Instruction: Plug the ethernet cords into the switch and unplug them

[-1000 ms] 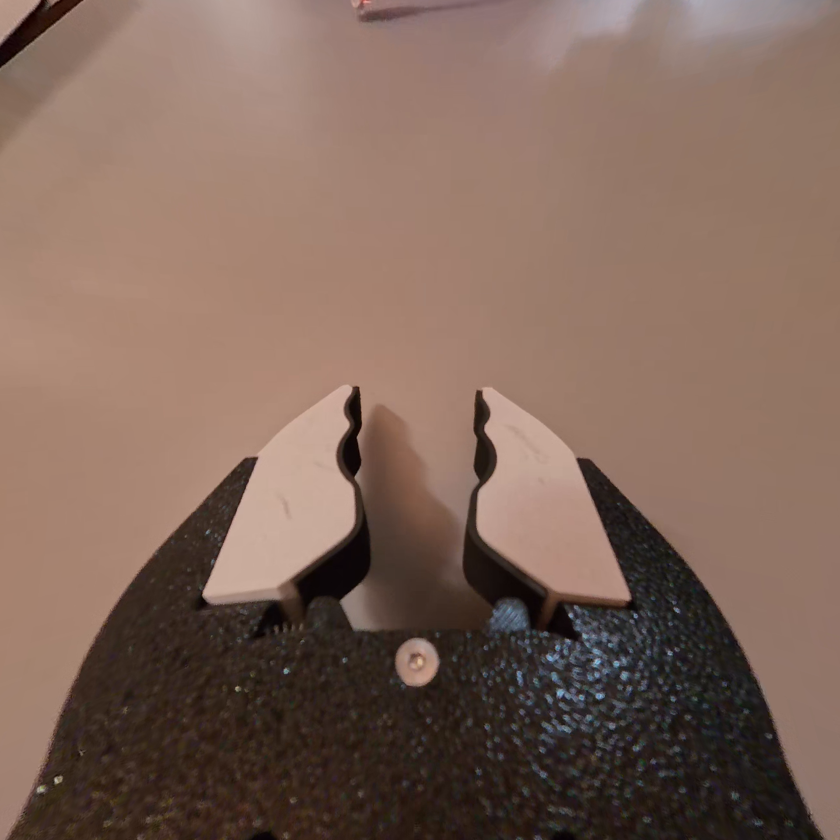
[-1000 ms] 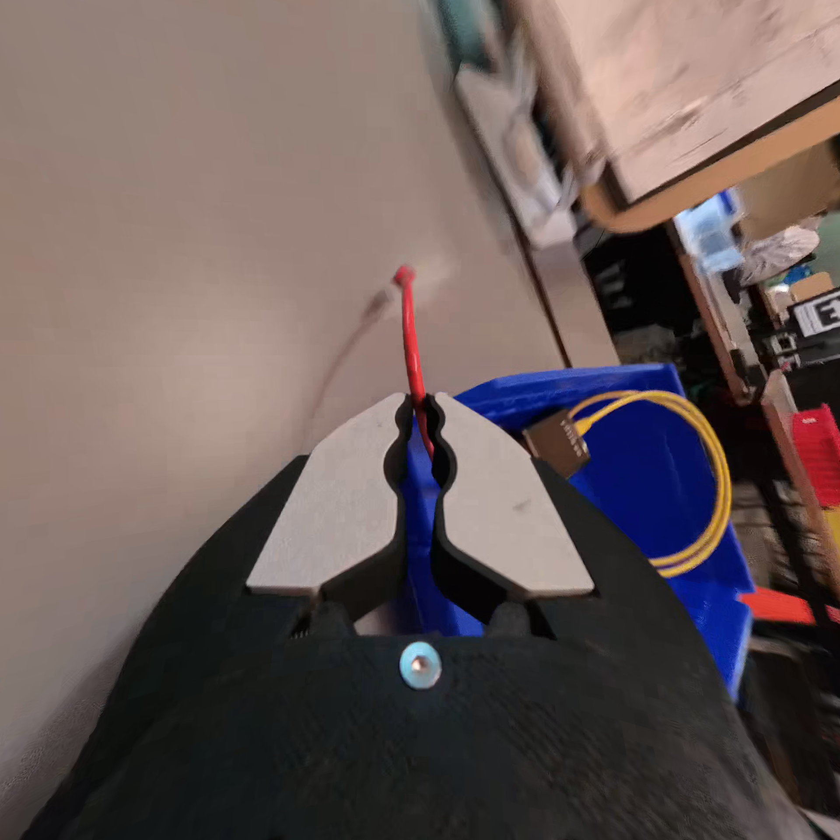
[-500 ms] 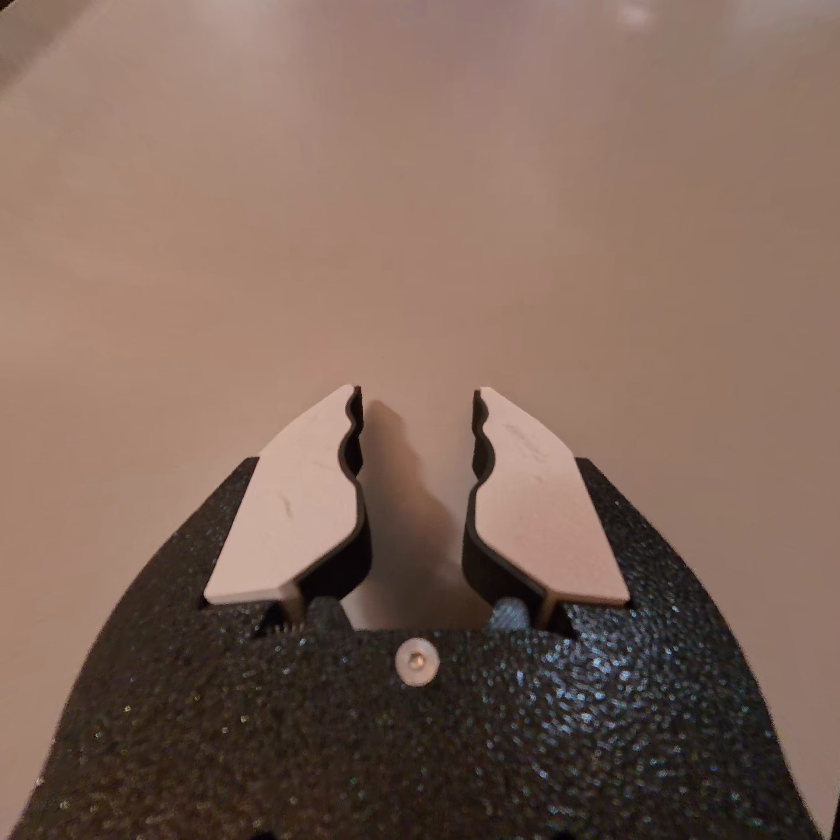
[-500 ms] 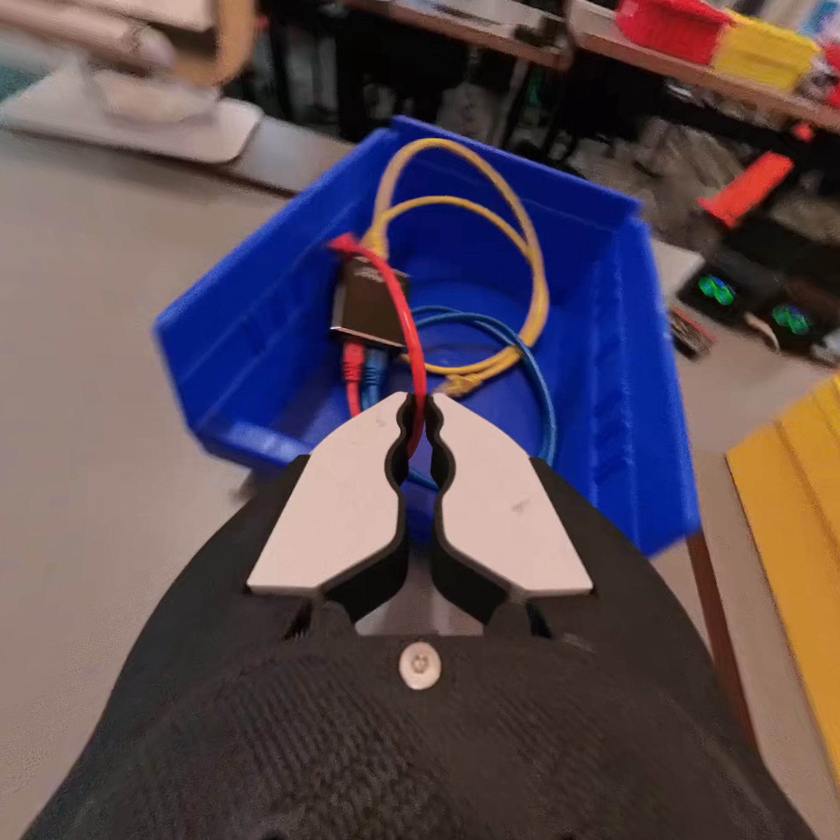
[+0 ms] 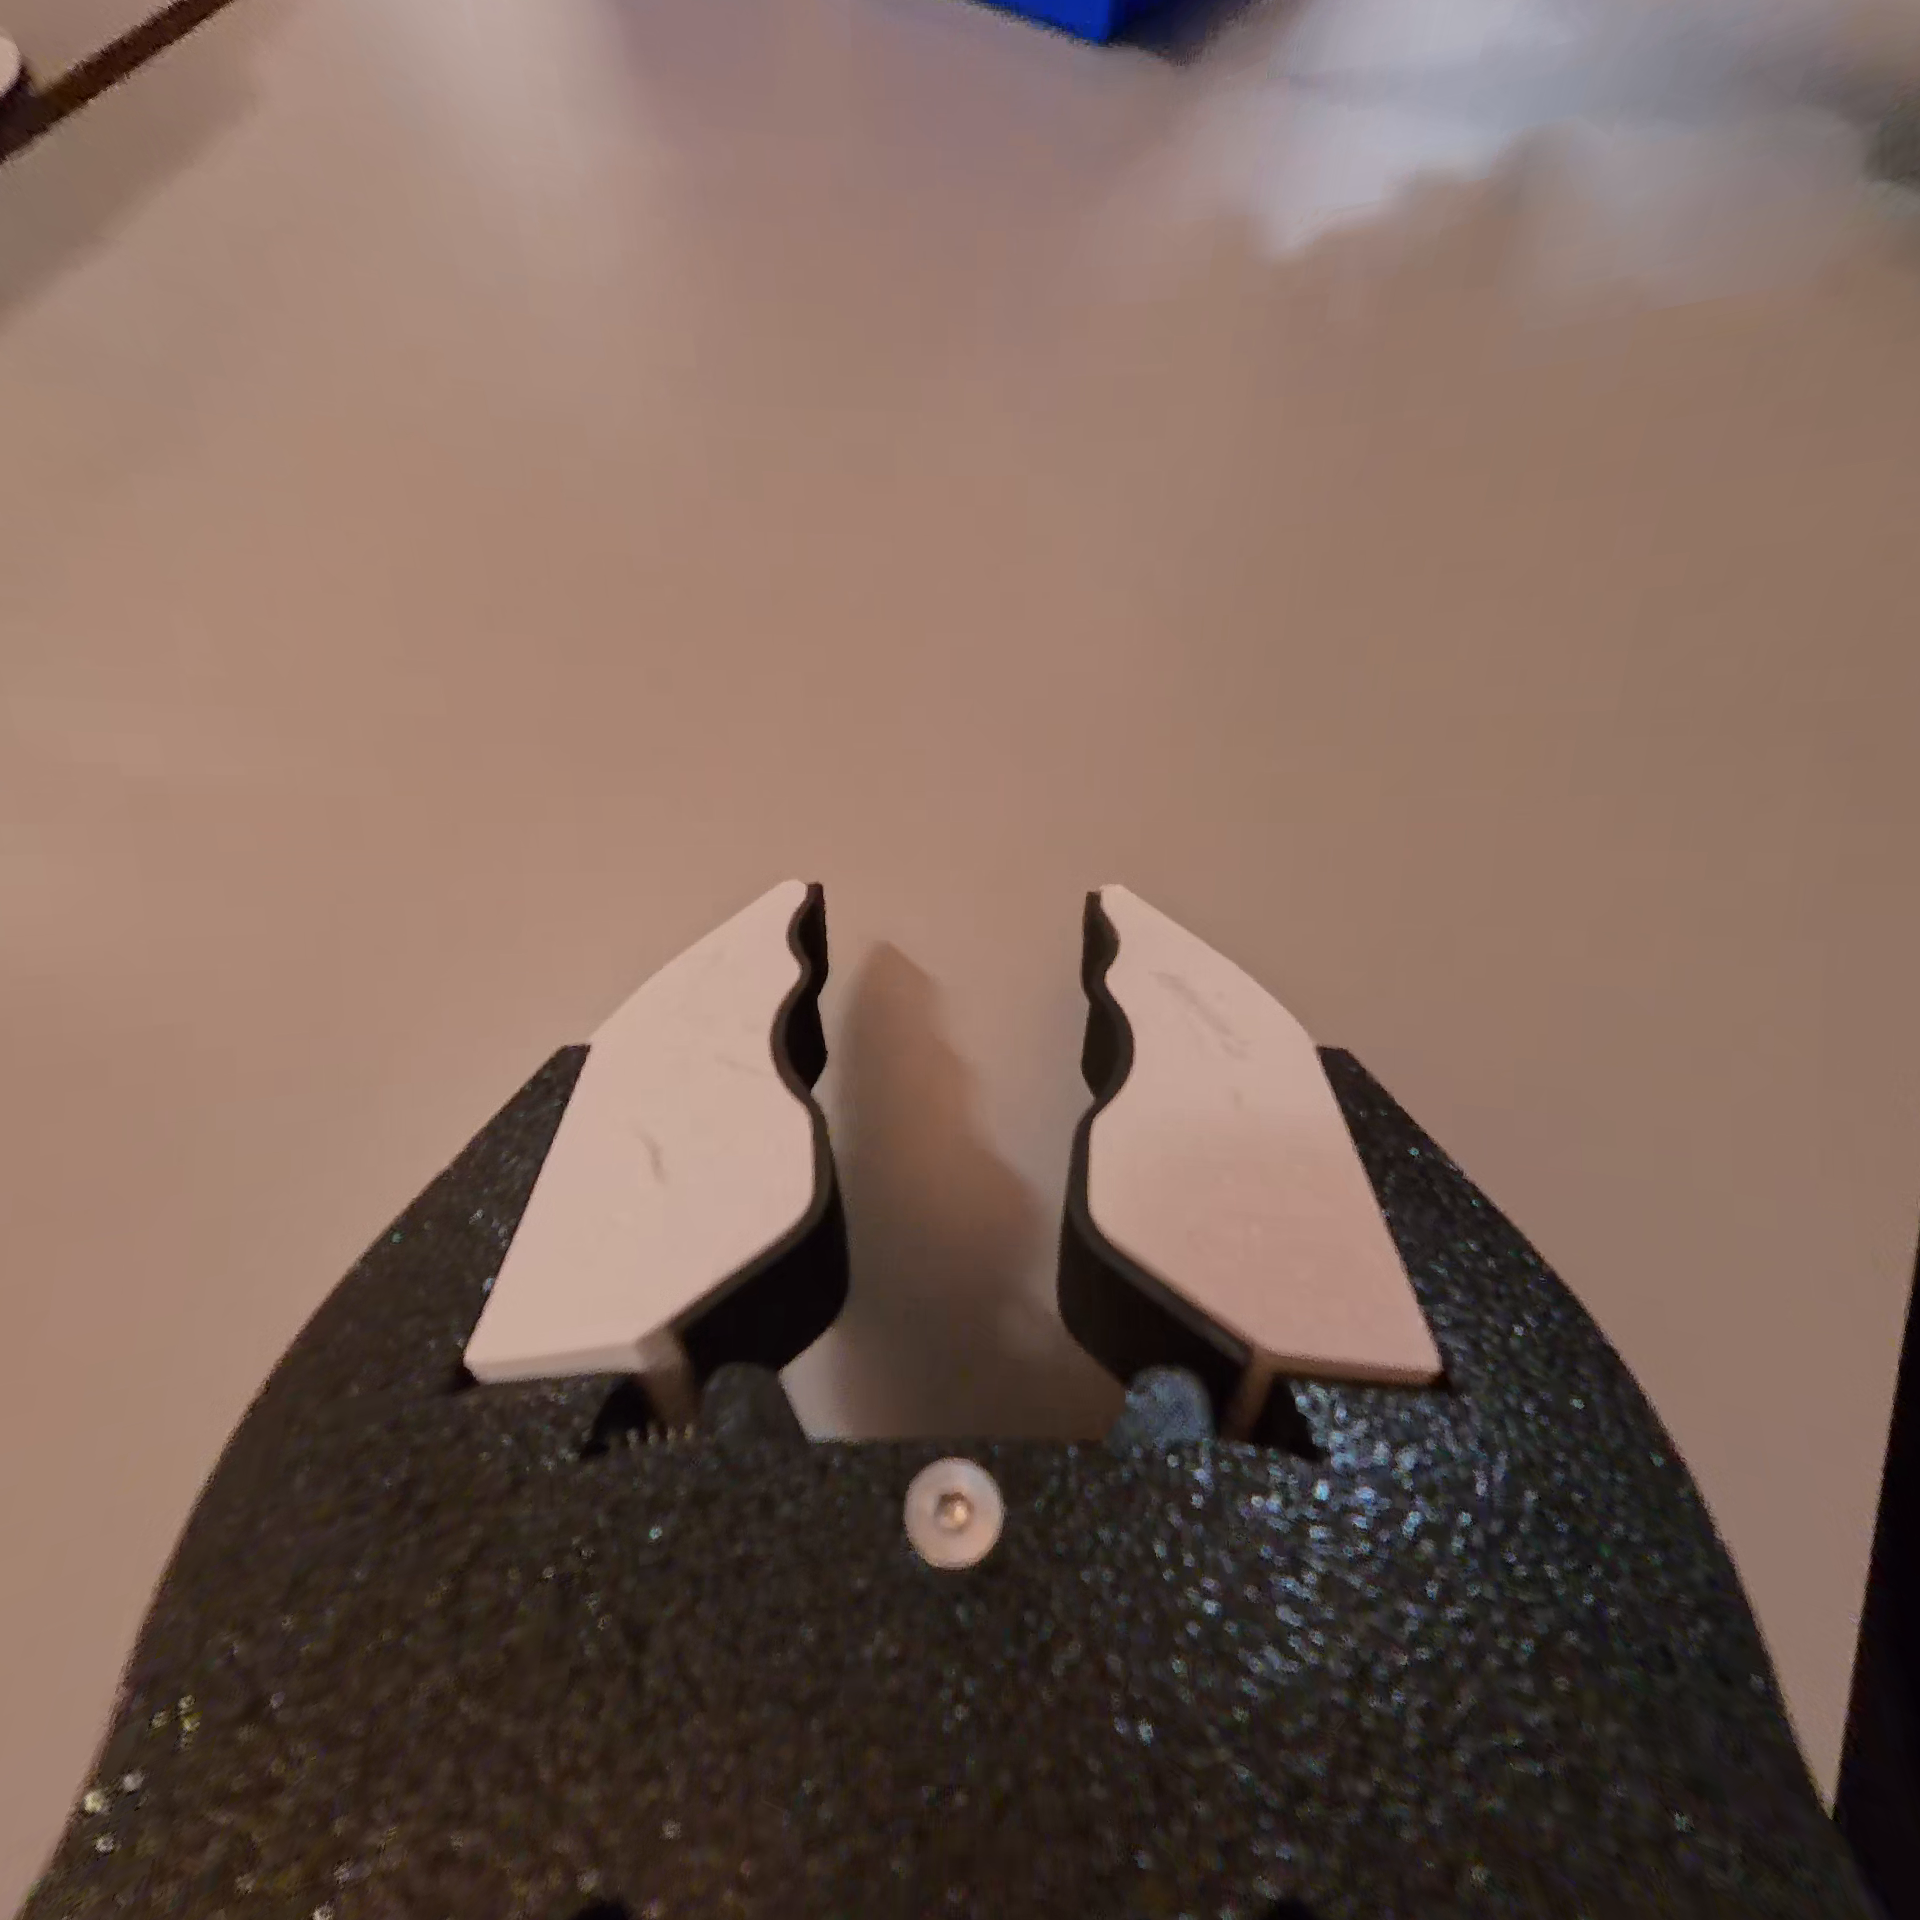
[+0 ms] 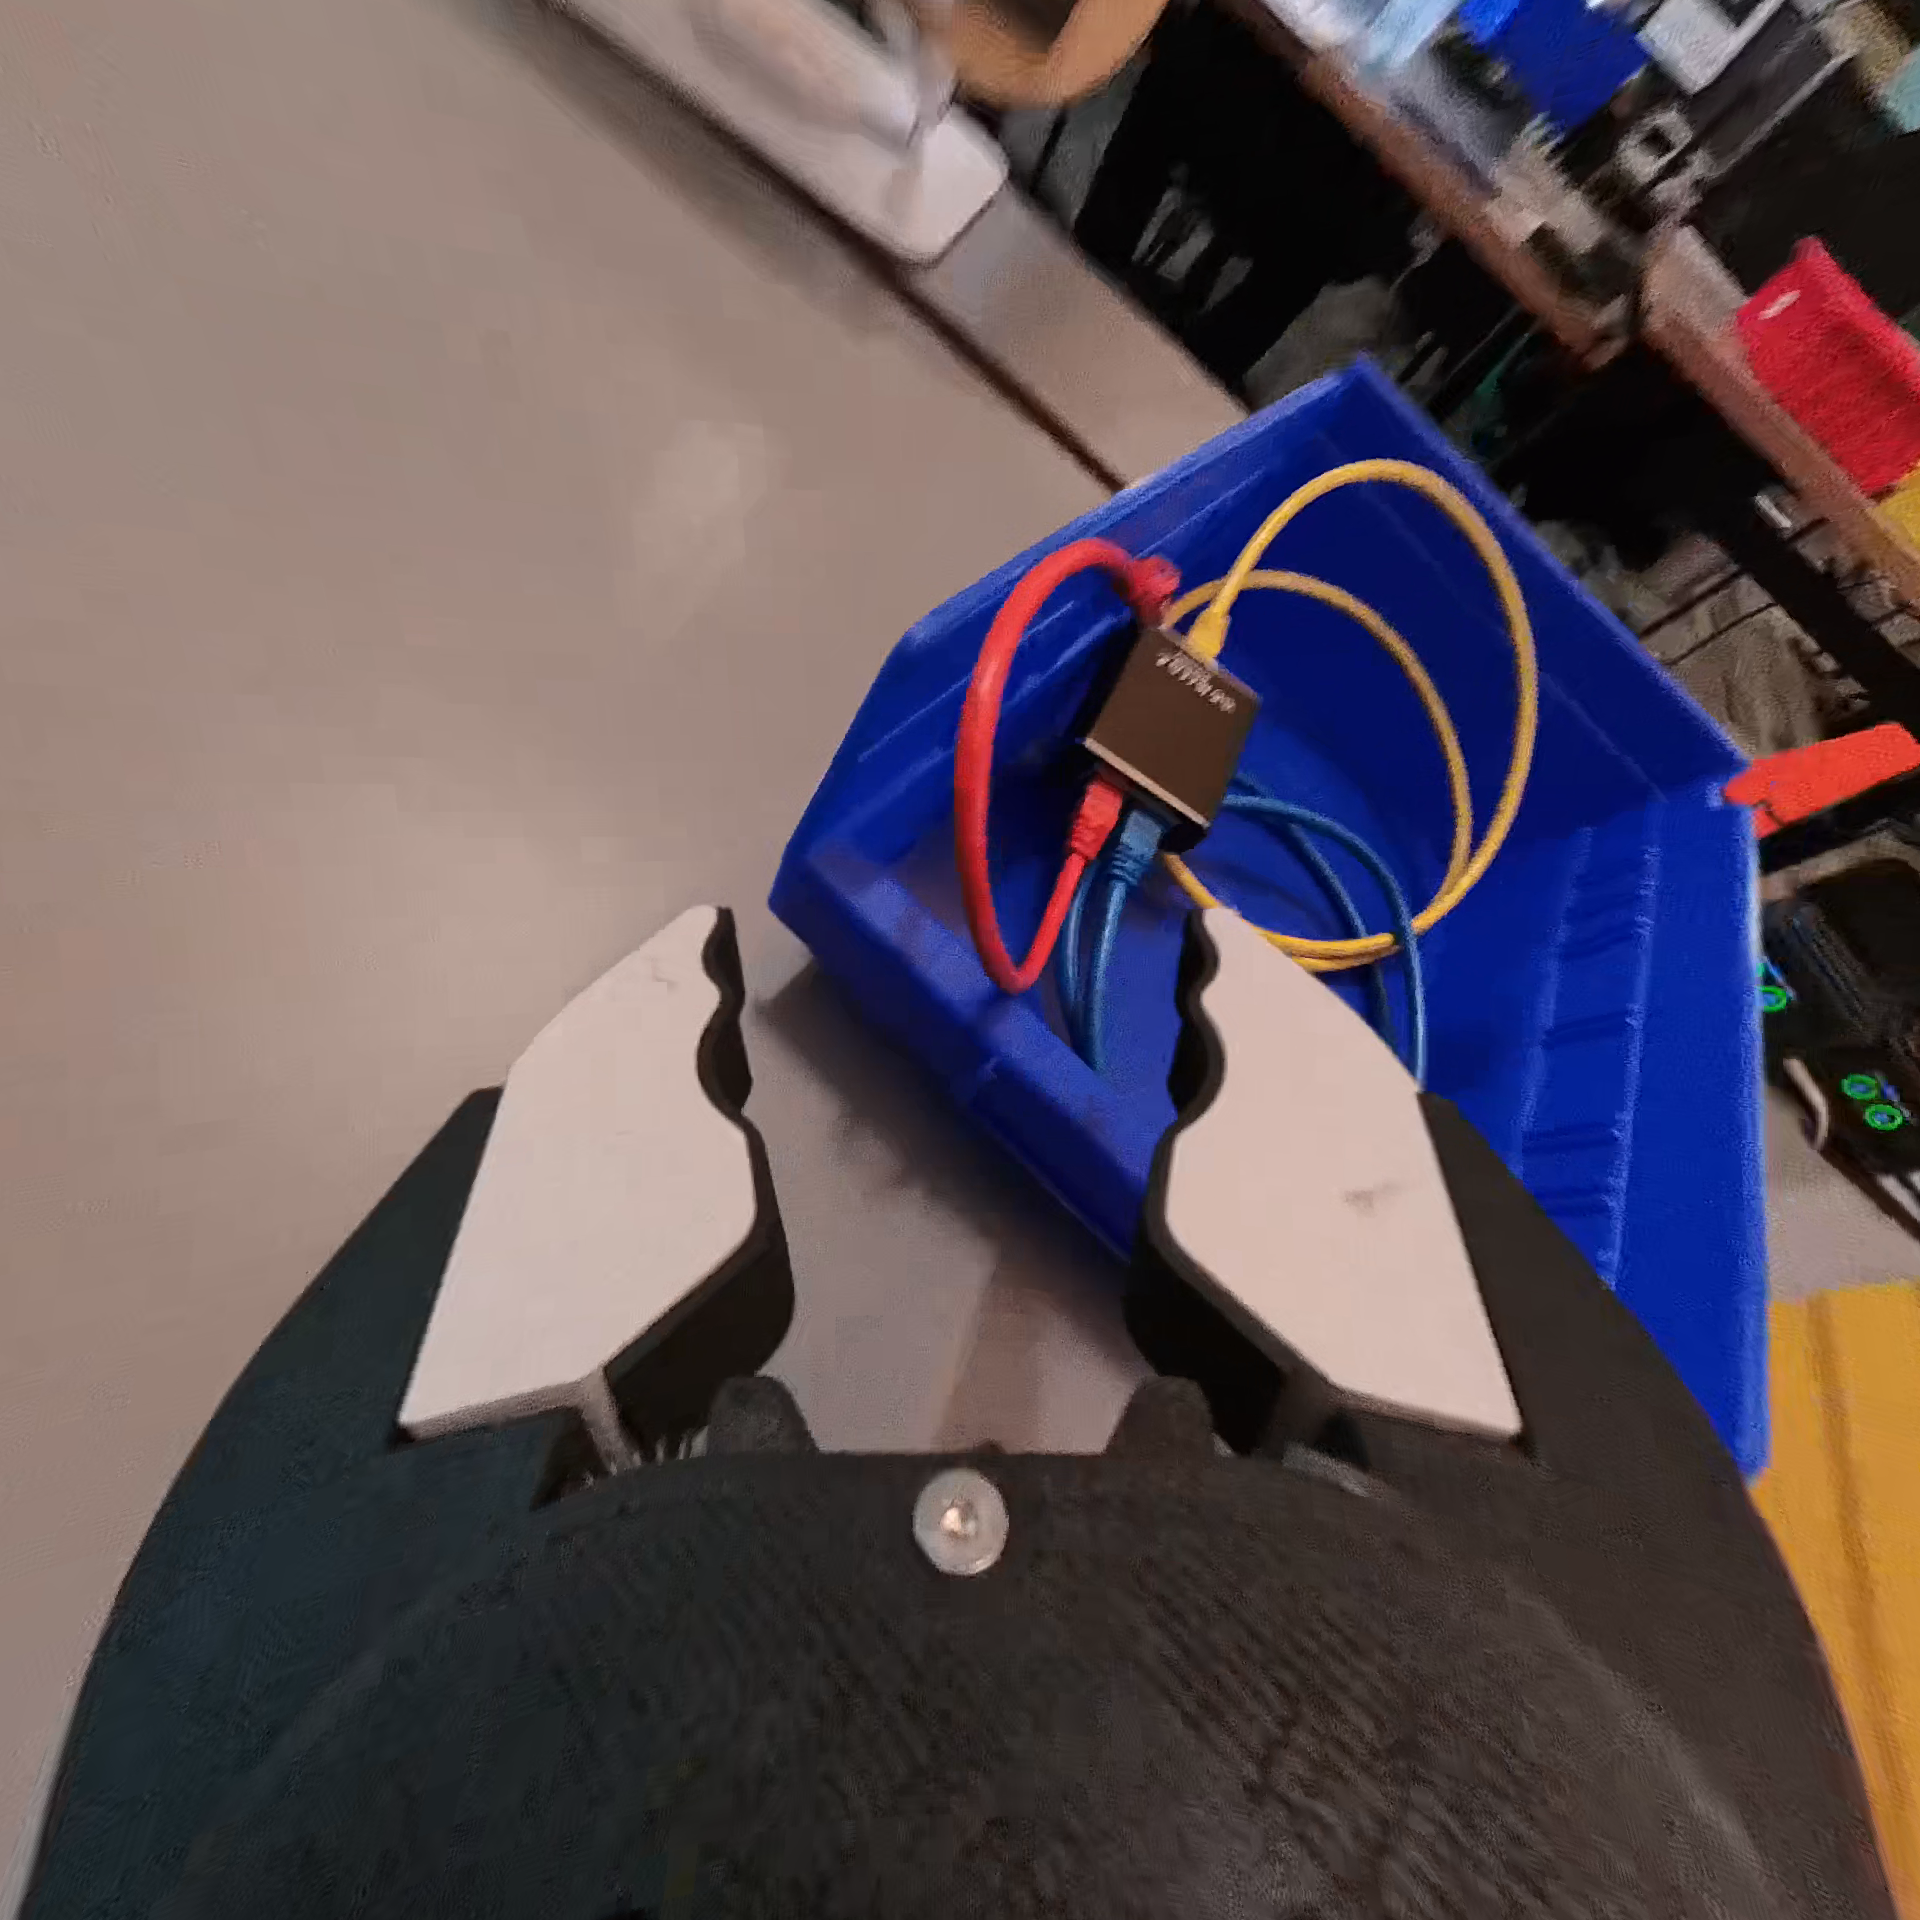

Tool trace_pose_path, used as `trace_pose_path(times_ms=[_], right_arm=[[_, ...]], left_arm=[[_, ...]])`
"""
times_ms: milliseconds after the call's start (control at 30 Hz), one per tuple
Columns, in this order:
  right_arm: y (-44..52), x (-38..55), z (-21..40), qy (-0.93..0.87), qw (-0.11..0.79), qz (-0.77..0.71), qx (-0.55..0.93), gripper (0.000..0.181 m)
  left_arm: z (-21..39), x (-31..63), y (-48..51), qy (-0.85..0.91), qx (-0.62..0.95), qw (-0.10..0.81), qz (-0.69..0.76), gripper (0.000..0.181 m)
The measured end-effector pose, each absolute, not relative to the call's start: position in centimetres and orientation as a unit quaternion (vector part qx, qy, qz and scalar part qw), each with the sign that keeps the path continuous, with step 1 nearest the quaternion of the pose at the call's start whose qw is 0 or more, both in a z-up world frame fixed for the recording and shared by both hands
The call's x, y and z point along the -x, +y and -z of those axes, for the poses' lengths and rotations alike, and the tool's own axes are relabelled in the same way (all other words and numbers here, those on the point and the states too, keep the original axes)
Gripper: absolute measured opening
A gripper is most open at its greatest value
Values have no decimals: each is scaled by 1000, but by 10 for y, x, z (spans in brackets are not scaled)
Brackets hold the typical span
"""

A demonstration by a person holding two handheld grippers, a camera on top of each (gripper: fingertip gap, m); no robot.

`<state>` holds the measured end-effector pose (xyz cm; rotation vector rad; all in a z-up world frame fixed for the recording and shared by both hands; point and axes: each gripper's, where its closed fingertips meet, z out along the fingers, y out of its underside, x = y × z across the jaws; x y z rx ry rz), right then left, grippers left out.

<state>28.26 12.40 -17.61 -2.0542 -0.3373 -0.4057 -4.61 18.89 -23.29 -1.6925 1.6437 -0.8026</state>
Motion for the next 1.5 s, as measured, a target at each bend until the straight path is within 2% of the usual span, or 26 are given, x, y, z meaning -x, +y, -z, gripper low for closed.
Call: trace_pose_path(times_ms=[33, 133, 233, 400, 600, 633, 667, 700, 767, 900, 1067, 1333, 1500], right_arm=[[120, -280, 166, -114, 517, 153, 834, 82], [103, -276, 146, -14, 587, 96, 804, 86], [82, -284, 147, 93, 612, 93, 780, 87], [61, -302, 149, 155, 591, 139, 779, 96], [41, -325, 134, 192, 609, 164, 752, 97], [39, -328, 134, 202, 613, 160, 747, 96], [38, -330, 133, 208, 618, 152, 743, 94], [37, -331, 132, 210, 623, 145, 739, 92], [37, -329, 127, 206, 631, 138, 735, 89], [35, -326, 115, 192, 642, 152, 726, 85], [56, -285, 93, 122, 662, 101, 733, 86], [132, -113, 90, -21, 624, -147, 767, 94], [212, -8, 46, -105, 599, -255, 751, 92]], left_arm=[[228, 37, 185, 625, 637, 325, 313, 47], [207, -4, 177, 616, 617, 358, 335, 56], [183, -64, 180, 583, 614, 410, 339, 68], [161, -178, 174, 525, 623, 457, 357, 69], [186, -268, 168, 530, 651, 454, 299, 68], [187, -276, 175, 524, 655, 465, 284, 64], [189, -283, 181, 523, 655, 471, 274, 50], [192, -288, 181, 535, 648, 467, 274, 45], [192, -289, 189, 543, 637, 485, 252, 25], [191, -260, 223, 507, 650, 517, 231, 10], [191, -162, 251, 493, 653, 509, 267, 5], [190, 47, 276, 407, 702, 522, 264, 3], [189, 147, 287, 338, 734, 543, 227, 3]])
